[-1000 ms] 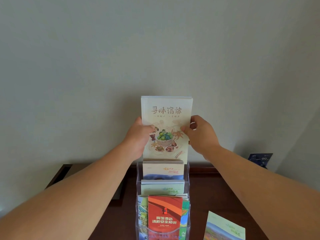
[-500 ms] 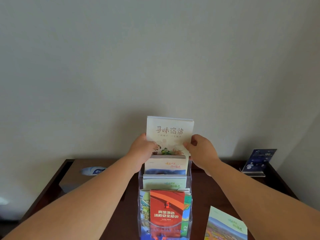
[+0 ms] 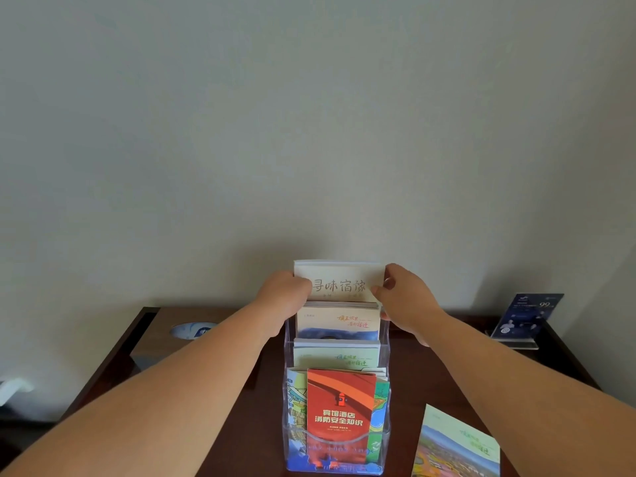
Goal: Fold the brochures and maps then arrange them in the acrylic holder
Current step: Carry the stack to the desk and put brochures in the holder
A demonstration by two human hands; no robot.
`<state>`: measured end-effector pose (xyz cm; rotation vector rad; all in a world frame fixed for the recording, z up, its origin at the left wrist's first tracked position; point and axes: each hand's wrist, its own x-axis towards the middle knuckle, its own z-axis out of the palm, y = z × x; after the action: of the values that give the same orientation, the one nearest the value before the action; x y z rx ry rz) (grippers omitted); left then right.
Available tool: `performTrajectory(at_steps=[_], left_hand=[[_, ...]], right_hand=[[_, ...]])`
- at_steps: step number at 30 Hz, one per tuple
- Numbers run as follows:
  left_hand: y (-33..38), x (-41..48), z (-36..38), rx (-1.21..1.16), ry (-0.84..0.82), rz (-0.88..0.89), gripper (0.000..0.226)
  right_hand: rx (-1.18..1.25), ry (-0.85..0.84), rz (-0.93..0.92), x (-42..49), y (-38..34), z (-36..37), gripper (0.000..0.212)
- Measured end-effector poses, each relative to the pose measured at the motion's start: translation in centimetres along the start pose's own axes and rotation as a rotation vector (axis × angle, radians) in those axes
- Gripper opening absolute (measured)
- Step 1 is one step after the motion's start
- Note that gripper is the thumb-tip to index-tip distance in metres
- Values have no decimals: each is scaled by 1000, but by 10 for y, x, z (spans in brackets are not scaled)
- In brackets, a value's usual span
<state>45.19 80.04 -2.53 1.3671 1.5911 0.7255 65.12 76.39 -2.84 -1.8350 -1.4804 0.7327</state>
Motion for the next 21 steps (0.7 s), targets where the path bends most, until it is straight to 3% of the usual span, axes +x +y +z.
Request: performTrajectory(at_steps=[13, 21], left_hand=[[3, -3, 2, 138, 32, 66, 30], [1, -4, 1, 147, 35, 93, 17]], right_hand=[[-23, -23, -9, -2, 7, -3, 7], [-60, 25, -61, -5, 9, -2, 7]])
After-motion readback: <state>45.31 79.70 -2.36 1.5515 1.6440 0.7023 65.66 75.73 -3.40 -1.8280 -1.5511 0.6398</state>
